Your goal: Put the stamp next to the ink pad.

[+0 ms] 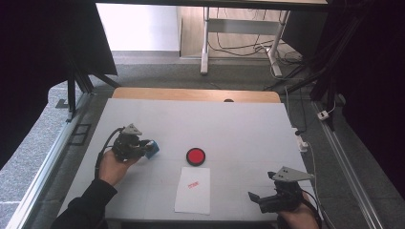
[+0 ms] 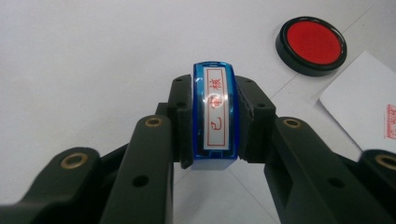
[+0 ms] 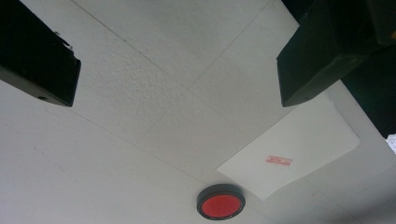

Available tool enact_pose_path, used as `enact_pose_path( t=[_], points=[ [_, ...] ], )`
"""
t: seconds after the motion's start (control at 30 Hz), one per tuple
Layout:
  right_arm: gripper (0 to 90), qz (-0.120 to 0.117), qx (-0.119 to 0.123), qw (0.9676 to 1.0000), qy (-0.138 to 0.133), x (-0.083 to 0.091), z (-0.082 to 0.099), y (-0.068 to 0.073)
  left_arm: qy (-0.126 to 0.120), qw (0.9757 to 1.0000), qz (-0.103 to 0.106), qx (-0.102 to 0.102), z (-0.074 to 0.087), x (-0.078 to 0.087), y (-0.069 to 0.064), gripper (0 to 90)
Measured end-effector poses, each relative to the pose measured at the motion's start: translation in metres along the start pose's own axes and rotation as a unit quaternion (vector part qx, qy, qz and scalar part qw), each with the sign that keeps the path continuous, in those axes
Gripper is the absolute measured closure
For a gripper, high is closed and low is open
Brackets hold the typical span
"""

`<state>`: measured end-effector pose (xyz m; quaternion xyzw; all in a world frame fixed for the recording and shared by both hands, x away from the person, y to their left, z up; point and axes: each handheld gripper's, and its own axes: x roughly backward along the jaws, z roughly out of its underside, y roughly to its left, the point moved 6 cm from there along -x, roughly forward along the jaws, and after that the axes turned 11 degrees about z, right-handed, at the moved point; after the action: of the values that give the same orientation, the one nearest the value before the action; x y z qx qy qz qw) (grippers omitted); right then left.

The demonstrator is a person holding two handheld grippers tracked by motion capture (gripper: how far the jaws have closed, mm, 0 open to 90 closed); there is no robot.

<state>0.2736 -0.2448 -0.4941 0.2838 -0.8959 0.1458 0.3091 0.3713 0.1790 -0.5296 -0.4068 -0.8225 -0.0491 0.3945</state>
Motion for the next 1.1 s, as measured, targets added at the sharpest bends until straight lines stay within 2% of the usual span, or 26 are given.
enact_pose_path(
  t=[0.3,0.43,0.53,0.67,0.77,0.87,1.0,1.1],
  points=[
    [0.0,0.000,0.001,1.0000,0.002,0.000,0.000,0.000,0.021,0.9997,-0.005,0.009,0.007,-0.009,0.005,69.9],
    [0.0,0.001,0.001,1.0000,0.002,0.000,0.000,0.000,0.042,0.9991,-0.005,0.007,0.011,-0.015,0.005,69.6],
    [0.0,0.000,0.000,1.0000,0.002,0.000,0.000,0.000,0.044,0.9990,-0.006,0.005,0.011,-0.016,0.004,68.9],
    [0.0,0.001,0.002,1.0000,0.003,0.000,0.000,0.000,0.052,0.9986,-0.004,0.014,0.014,-0.018,0.005,65.1],
    [0.0,0.001,0.001,1.0000,0.003,0.000,0.000,0.000,0.048,0.9987,-0.003,0.014,0.012,-0.017,0.004,62.1],
    [0.0,0.001,0.001,1.0000,0.003,0.000,0.000,0.000,0.039,0.9991,-0.004,0.014,0.010,-0.015,0.004,56.6],
    [0.0,0.000,0.002,1.0000,0.003,0.000,0.000,0.000,0.028,0.9993,0.001,0.024,0.008,-0.013,0.004,47.5],
    [0.0,0.000,0.002,1.0000,0.003,0.000,0.000,0.000,0.022,0.9995,0.001,0.021,0.007,-0.011,0.004,41.5]
  ],
)
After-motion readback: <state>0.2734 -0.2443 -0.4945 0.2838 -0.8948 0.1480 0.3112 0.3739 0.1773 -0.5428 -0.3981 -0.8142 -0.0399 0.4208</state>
